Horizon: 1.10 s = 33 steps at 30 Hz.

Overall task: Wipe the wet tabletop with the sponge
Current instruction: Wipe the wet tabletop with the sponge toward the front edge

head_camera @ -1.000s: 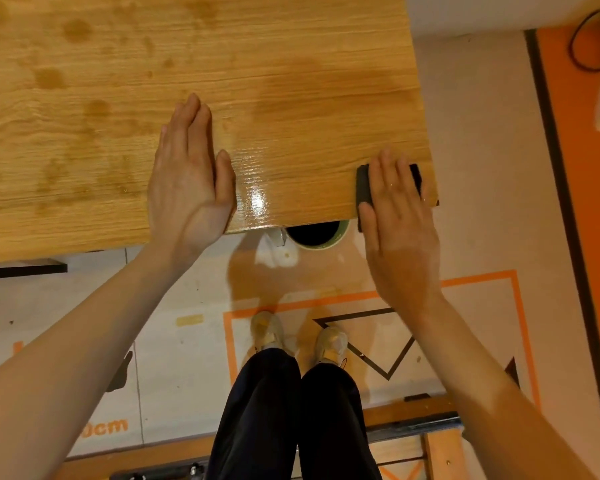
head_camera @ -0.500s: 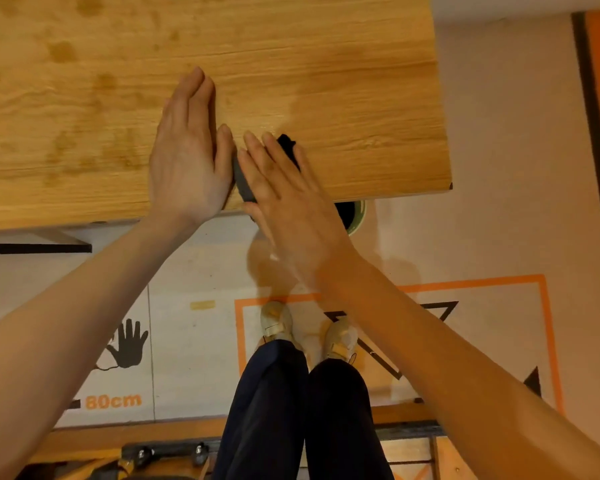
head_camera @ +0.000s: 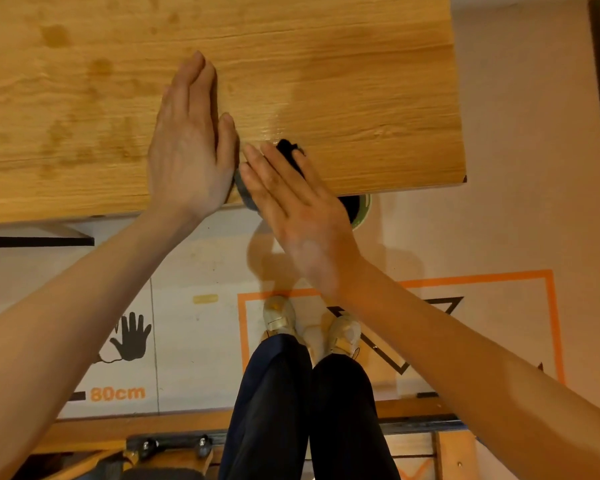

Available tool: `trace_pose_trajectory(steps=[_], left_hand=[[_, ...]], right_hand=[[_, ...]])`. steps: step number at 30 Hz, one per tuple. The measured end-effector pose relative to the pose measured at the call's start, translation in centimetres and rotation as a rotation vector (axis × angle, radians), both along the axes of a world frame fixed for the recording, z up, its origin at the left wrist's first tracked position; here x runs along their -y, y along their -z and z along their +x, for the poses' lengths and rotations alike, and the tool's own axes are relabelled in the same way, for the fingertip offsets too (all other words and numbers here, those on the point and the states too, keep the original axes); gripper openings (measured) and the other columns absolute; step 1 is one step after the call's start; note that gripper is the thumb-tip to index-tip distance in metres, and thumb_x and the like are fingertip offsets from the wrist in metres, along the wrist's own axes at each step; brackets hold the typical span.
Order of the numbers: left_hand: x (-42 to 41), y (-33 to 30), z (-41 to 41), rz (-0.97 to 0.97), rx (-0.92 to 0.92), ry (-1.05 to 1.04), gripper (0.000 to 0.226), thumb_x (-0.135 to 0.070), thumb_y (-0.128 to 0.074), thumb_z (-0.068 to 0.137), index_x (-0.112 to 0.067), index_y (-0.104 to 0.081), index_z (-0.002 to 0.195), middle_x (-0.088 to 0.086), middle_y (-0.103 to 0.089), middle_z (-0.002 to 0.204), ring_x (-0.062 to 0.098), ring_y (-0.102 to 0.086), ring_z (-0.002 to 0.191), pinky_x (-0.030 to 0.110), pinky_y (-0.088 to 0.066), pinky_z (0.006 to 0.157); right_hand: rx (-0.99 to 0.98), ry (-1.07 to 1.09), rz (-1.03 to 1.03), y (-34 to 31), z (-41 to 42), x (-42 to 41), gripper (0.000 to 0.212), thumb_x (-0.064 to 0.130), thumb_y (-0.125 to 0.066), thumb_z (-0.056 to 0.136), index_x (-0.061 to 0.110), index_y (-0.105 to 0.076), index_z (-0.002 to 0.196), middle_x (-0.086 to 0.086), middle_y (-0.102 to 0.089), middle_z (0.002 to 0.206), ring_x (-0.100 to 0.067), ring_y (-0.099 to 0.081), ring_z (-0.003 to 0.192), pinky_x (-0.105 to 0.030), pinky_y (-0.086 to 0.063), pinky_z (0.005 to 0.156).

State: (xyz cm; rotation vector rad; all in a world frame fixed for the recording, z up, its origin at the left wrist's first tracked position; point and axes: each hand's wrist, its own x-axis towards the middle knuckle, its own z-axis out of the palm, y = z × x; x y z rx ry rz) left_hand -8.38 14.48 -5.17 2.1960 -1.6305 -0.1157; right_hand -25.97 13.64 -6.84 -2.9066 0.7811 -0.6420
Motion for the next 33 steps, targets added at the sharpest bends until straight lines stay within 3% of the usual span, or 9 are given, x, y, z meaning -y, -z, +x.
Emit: trace_pose_trajectory(steps=[3,7,9,12,17,21,24,28,33], left_hand=[[-0.1,0.1,-0.1,0.003,-0.007,0.0,0.054,-0.026,-0.033,0.108,0.002,-0.033,0.154,0.017,-0.03,0.163,0.031,-0.029,0.151,0.046,-0.028,0.122],[0.0,-0.1,-0.1,0.0,-0.034,0.003,0.054,-0.024,-0.035,0.108,0.004,-0.033,0.154,0.018,-0.029,0.163,0.032,-0.028,0.152,0.047,-0.027,0.123],[0.1,-0.1,-0.1,0.001,-0.044,0.002,0.053,-0.022,-0.037,0.107,0.004,-0.033,0.153,0.019,-0.029,0.163,0.032,-0.028,0.152,0.049,-0.026,0.123],[0.1,-0.2,-0.1,0.004,-0.059,-0.002,0.053,-0.021,-0.038,0.107,0.005,-0.033,0.153,0.02,-0.03,0.162,0.034,-0.029,0.151,0.05,-0.025,0.123],[0.1,-0.1,-0.1,0.001,-0.05,0.014,0.052,-0.021,-0.036,0.109,0.006,-0.033,0.153,0.021,-0.03,0.162,0.035,-0.029,0.151,0.052,-0.027,0.122],[0.0,0.0,0.1,0.007,-0.064,0.019,0.051,-0.021,-0.036,0.109,0.005,-0.033,0.153,0.019,-0.029,0.163,0.034,-0.028,0.152,0.051,-0.027,0.122],[-0.1,-0.1,0.2,0.01,-0.086,0.027,0.052,-0.022,-0.037,0.109,0.005,-0.033,0.153,0.019,-0.029,0.163,0.034,-0.027,0.152,0.051,-0.026,0.123],[0.0,-0.2,0.3,0.026,-0.119,0.014,0.053,-0.024,-0.037,0.109,0.002,-0.033,0.154,0.016,-0.028,0.164,0.03,-0.026,0.153,0.05,-0.027,0.123],[0.2,-0.9,0.4,0.066,-0.265,-0.012,0.057,-0.028,-0.04,0.105,-0.004,-0.032,0.156,0.007,-0.023,0.166,0.021,-0.021,0.155,0.044,-0.024,0.125]], right_hand=[[-0.088,-0.072,-0.044,-0.2,-3.4,2.1,0.041,-0.002,-0.038,0.1,-0.002,-0.042,0.141,-0.018,-0.044,0.146,-0.032,-0.041,0.137,-0.046,-0.032,0.115],[-0.137,0.118,-0.054,-0.2,-13.3,5.9,0.05,-0.006,-0.063,0.09,-0.004,-0.048,0.137,-0.02,-0.046,0.144,-0.034,-0.043,0.135,-0.051,-0.034,0.113],[-0.152,0.184,0.025,-0.4,-15.3,6.2,0.052,-0.001,-0.065,0.091,-0.004,-0.045,0.138,-0.02,-0.043,0.146,-0.035,-0.04,0.137,-0.052,-0.029,0.116],[-0.104,0.212,0.074,-0.6,-10.9,4.4,0.062,-0.002,-0.068,0.087,0.0,-0.04,0.142,-0.017,-0.041,0.149,-0.031,-0.036,0.14,-0.048,-0.023,0.119],[-0.056,0.081,0.017,0.0,-1.0,0.8,0.05,0.006,-0.056,0.096,0.001,-0.039,0.143,-0.014,-0.041,0.15,-0.028,-0.036,0.14,-0.042,-0.014,0.12],[-0.166,0.043,-0.016,-0.2,-3.9,2.0,0.051,0.01,-0.051,0.099,0.003,-0.034,0.147,-0.012,-0.034,0.154,-0.027,-0.03,0.143,-0.045,-0.023,0.119],[-0.281,0.17,-0.07,-0.1,-9.7,4.0,0.056,0.017,-0.053,0.099,0.003,-0.03,0.149,-0.014,-0.03,0.155,-0.03,-0.029,0.144,-0.053,-0.024,0.117],[-0.185,0.253,0.05,-1.0,-14.0,5.9,0.048,0.019,-0.05,0.098,0.001,-0.041,0.142,-0.017,-0.042,0.148,-0.034,-0.038,0.138,-0.057,-0.027,0.113],[0.066,0.253,0.419,-2.3,-15.0,6.0,0.05,0.01,-0.058,0.094,-0.001,-0.044,0.14,-0.016,-0.04,0.15,-0.032,-0.03,0.144,-0.054,-0.029,0.115]])
